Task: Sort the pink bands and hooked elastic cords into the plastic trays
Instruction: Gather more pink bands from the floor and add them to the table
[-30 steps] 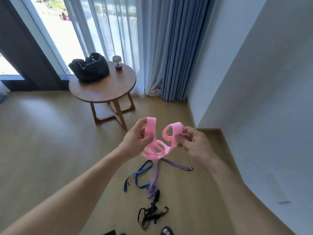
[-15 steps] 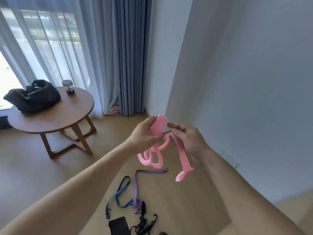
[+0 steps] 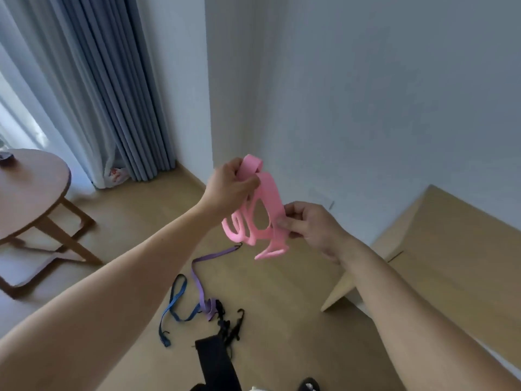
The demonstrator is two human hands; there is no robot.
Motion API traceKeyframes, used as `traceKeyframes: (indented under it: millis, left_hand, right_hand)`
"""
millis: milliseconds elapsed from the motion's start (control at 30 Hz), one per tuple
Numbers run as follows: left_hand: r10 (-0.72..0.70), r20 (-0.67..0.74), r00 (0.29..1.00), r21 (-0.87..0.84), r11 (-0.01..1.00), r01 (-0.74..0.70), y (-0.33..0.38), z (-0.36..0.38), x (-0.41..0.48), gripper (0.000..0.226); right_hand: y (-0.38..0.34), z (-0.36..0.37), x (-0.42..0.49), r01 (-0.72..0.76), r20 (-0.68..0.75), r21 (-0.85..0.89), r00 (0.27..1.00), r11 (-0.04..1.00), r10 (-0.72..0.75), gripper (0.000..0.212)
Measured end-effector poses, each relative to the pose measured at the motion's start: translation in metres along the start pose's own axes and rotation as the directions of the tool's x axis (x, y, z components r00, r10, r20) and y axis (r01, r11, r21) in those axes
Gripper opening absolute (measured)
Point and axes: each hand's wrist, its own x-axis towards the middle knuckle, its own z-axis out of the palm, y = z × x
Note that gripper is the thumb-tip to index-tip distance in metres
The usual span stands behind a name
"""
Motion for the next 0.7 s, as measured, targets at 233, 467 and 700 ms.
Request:
traceKeyframes:
  millis: [233, 467, 700]
  left_hand:
    - [-0.058, 0.287, 0.956, -0.027, 0.997, 0.068, 0.015, 0.098, -0.048, 0.028]
    - [-0.059, 0.583, 0.811, -0.098, 0.985, 0.142, 0.046, 0.219, -0.11, 0.031]
    - [-0.065, 0.766, 0.64, -0.132, 0.958, 0.254, 0.082, 0.342, -0.176, 0.035]
  right_hand:
    - [0.026, -0.049, -0.07, 0.203, -0.409, 0.096, 0.901, 0.975, -0.147, 0.014]
    - [0.092, -0.118, -0.159, 0.242, -0.6, 0.2, 0.796, 0.949, -0.076, 0.017]
    - [0.161, -0.192, -0.25, 0.233, -0.745, 0.427, 0.639, 0.873, 0.194, 0.009]
